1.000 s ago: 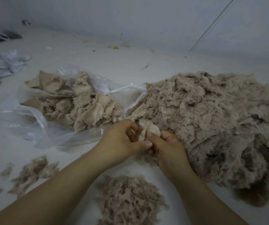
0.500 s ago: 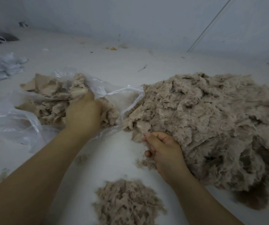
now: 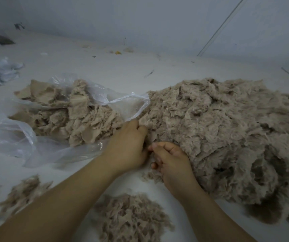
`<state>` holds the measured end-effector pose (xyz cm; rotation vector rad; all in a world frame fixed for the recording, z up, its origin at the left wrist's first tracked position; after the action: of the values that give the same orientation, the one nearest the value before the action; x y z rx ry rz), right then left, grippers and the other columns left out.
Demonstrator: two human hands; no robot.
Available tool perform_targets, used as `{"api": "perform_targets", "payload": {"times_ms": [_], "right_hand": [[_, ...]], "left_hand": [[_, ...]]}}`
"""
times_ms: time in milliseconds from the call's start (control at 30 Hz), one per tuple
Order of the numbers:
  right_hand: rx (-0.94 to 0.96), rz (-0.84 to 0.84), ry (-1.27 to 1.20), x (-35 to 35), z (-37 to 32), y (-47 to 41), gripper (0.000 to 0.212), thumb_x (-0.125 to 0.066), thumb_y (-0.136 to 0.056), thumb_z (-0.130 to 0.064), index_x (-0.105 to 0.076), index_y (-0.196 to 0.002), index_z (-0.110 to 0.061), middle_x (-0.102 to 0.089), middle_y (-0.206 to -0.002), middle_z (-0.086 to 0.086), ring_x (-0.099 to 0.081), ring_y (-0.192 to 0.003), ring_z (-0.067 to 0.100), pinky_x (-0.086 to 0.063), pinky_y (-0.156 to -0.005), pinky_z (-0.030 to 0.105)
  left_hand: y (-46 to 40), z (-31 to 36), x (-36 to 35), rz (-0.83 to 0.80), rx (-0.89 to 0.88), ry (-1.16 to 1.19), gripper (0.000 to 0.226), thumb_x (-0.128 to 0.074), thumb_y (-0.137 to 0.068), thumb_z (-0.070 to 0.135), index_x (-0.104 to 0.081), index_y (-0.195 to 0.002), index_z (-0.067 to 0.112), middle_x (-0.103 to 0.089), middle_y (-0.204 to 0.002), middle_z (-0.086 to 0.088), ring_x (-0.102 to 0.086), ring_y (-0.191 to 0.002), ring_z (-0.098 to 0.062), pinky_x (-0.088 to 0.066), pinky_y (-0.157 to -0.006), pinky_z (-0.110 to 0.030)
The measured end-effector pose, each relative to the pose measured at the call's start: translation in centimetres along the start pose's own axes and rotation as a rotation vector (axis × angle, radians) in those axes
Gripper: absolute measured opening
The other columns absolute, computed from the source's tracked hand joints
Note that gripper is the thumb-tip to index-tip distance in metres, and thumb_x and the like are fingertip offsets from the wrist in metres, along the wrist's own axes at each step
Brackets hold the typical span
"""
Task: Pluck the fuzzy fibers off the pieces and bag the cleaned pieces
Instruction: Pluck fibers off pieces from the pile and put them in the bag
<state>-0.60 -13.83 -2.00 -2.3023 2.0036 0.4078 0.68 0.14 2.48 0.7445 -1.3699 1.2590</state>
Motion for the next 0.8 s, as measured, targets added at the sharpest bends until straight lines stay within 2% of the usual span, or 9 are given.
{"api": "perform_targets", "payload": {"times_ms": [100,233,300,333,400,500,633,700,800], "right_hand": [[0.009,0.000,-0.007,-0.1,-0.2,0.2,0.029,-0.061,-0.097,-0.021,-0.074,-0.071,-0.022,-0.041,-0.050,-0.008,-0.043,-0.050,0.004,-0.047,-0.053,0.021],[-0.007,0.020,-0.036,-0.1,-0.2,0.2,0.029,-0.062,-0.097,-0.021,-0.074,-0.071,-0.022,-0.042,-0.050,-0.009,-0.044,-0.050,0.004,-0.047,-0.052,0.021],[-0.018,0.035,-0.048,-0.1,-0.2,0.1,0.023,-0.062,-0.097,-0.023,-0.075,-0.078,-0.018,-0.043,-0.052,-0.008,-0.045,-0.051,0.004,-0.048,-0.052,0.022],[-0.026,0.044,-0.062,-0.1,-0.2,0.1,0.019,-0.063,-0.096,-0.023,-0.074,-0.083,-0.015,-0.044,-0.052,-0.008,-0.045,-0.051,0.005,-0.048,-0.052,0.022],[-0.035,0.050,-0.086,-0.1,-0.2,0.0,0.016,-0.065,-0.094,-0.026,-0.071,-0.091,-0.012,-0.046,-0.053,-0.008,-0.046,-0.051,0.005,-0.047,-0.052,0.023],[-0.021,0.011,-0.048,-0.1,-0.4,0.0,0.024,-0.068,-0.092,-0.032,-0.069,-0.107,-0.014,-0.062,-0.061,-0.010,-0.056,-0.055,0.003,-0.049,-0.056,0.024],[-0.023,-0.012,-0.011,-0.1,-0.6,0.2,0.021,-0.066,-0.095,-0.026,-0.069,-0.111,-0.014,-0.074,-0.089,0.007,-0.065,-0.072,0.013,-0.050,-0.060,0.025],[-0.035,0.010,0.001,-0.1,-0.6,0.3,0.016,-0.064,-0.096,-0.022,-0.068,-0.106,-0.010,-0.072,-0.085,0.009,-0.062,-0.069,0.014,-0.050,-0.059,0.025],[-0.034,0.041,0.000,-0.1,-0.6,0.3,0.008,-0.060,-0.098,-0.016,-0.065,-0.094,-0.011,-0.061,-0.062,-0.005,-0.053,-0.056,0.007,-0.048,-0.055,0.023]], "left_hand": [[-0.4,0.3,-1.6,-0.004,0.018,0.086,0.035,-0.061,-0.084,0.023,-0.058,-0.117,0.012,-0.048,-0.111,-0.008,-0.052,-0.097,-0.027,-0.052,-0.071,-0.043],[-0.6,-0.1,-2.0,0.109,0.015,0.385,0.017,-0.054,-0.078,0.001,-0.067,-0.088,0.006,-0.063,-0.090,-0.010,-0.061,-0.086,-0.032,-0.051,-0.068,-0.041],[-0.2,-0.5,-1.8,0.206,0.021,0.503,0.034,-0.053,-0.074,-0.010,-0.071,-0.097,0.008,-0.071,-0.094,-0.004,-0.065,-0.090,-0.020,-0.053,-0.078,-0.031],[0.2,-0.6,-1.7,0.245,0.030,0.555,0.042,-0.055,-0.073,-0.015,-0.071,-0.104,0.009,-0.071,-0.098,0.003,-0.064,-0.092,-0.007,-0.051,-0.083,-0.020],[1.1,-0.8,-1.5,0.269,0.068,0.684,0.047,-0.060,-0.073,-0.019,-0.071,-0.106,0.012,-0.066,-0.100,0.016,-0.060,-0.092,0.008,-0.044,-0.081,-0.005],[2.1,-1.0,-1.4,0.210,0.116,0.838,0.041,-0.066,-0.076,-0.016,-0.069,-0.094,0.021,-0.068,-0.088,0.008,-0.065,-0.083,0.001,-0.048,-0.072,-0.008],[2.8,-0.6,-1.0,0.092,0.131,0.997,0.038,-0.060,-0.084,-0.016,-0.067,-0.092,0.020,-0.072,-0.085,-0.002,-0.070,-0.083,-0.013,-0.056,-0.077,-0.024],[3.1,-0.4,-0.8,0.081,0.157,1.060,0.038,-0.056,-0.087,-0.016,-0.067,-0.092,0.021,-0.074,-0.084,0.001,-0.071,-0.081,-0.012,-0.055,-0.074,-0.021],[3.2,-0.9,-0.5,0.163,0.297,1.149,0.031,-0.056,-0.092,-0.010,-0.067,-0.089,0.019,-0.074,-0.077,0.001,-0.069,-0.070,-0.014,-0.055,-0.065,-0.025]]}}
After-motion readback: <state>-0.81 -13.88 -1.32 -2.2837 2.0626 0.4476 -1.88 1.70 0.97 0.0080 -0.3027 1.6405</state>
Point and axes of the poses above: each hand's wrist, its own y-axis away from the middle knuckle, its own x-axis out of the back of the hand, z = x × y, the point moved 1 cm from there along -y, towards the middle knuckle
